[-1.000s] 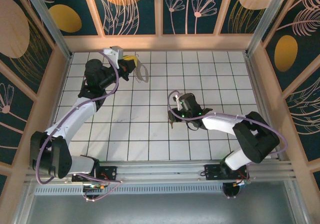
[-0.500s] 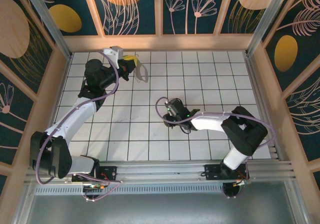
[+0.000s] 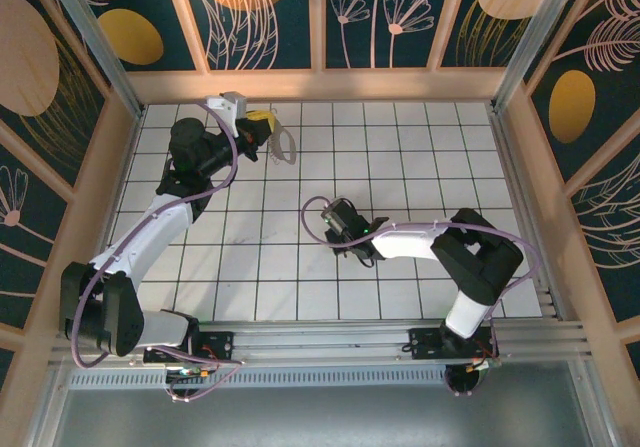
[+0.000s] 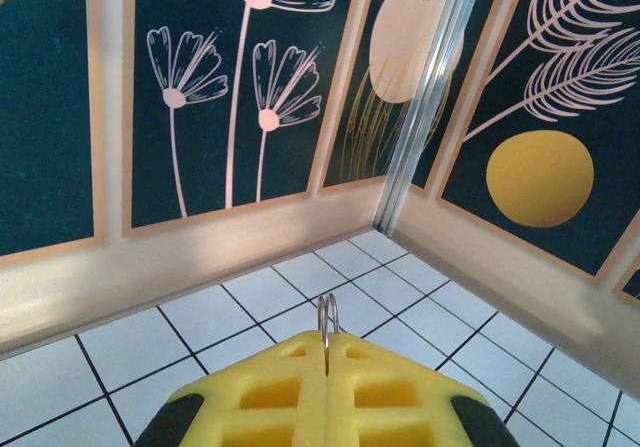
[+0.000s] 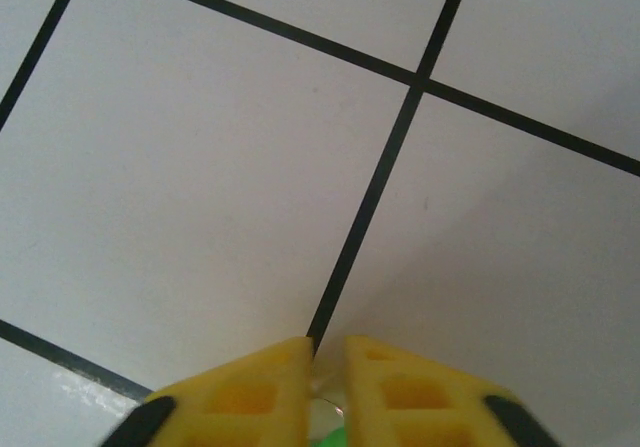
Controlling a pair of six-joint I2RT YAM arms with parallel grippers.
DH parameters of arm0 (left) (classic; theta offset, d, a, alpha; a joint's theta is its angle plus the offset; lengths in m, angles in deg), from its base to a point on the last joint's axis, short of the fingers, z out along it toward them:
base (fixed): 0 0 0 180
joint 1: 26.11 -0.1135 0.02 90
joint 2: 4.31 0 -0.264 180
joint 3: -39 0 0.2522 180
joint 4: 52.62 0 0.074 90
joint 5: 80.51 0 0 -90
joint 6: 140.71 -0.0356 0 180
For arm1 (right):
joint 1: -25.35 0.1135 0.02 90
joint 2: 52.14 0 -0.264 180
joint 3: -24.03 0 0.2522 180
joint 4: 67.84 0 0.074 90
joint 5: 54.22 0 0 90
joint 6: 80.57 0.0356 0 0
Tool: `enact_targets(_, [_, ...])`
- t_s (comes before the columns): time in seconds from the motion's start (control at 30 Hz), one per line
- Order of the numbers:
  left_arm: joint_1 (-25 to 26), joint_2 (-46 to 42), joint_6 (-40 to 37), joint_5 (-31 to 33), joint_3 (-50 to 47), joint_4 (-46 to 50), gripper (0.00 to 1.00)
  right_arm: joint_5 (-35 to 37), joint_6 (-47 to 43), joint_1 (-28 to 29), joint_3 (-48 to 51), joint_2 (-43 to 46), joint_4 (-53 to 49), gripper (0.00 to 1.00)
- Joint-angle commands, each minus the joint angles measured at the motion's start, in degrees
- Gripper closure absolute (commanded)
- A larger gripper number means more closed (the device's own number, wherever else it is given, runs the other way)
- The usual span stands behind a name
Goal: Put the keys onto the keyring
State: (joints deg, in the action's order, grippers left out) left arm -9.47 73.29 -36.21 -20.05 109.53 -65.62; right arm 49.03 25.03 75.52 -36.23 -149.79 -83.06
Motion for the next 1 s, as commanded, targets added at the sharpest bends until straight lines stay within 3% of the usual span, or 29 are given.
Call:
enact_targets(0.0, [0.3, -0.6, 0.3, -0.1, 1.0, -2.1, 1.00, 1.6, 0.3, -0.8, 1.1, 2.4, -2.5, 0.93])
enact_targets(0.13, [0.3, -0.5, 0.5, -0.2, 1.1, -2.2, 1.00, 1.3, 0.0, -1.6, 1.7, 4.6, -2.6, 1.00])
enact_targets(0.33, [0.4, -0.6, 0.4, -0.2, 1.3, -2.0, 1.00, -1.6, -0.2, -3.4, 3.1, 8.2, -2.1, 1.00])
enact_targets(0.37, [0.4, -0.7, 0.4, -0.2, 1.3, -2.0, 1.00, -2.9, -0.3, -3.9, 3.5, 8.8, -1.6, 0.97])
enact_targets(0.43, [0.3, -0.7, 0.4, -0.2, 1.4, -1.9, 1.00, -5.5, -0.2, -5.3, 4.6, 9.9, -0.4, 0.75])
enact_targets(0.53, [0.3, -0.6, 0.5, -0.2, 1.4, -1.9, 1.00, -10.6, -1.1, -6.9, 5.9, 10.7, 1.2, 0.63])
enact_targets(0.77, [0.4, -0.3, 1.0, -0.6, 1.6, -2.4, 1.00, -17.3, -3.6, -8.1, 6.4, 9.7, 2.8, 0.58])
enact_targets(0.97, [0.4, -0.4, 1.1, -0.7, 1.8, -2.5, 1.00, -18.5, -5.0, -8.1, 6.1, 7.8, 3.3, 0.58])
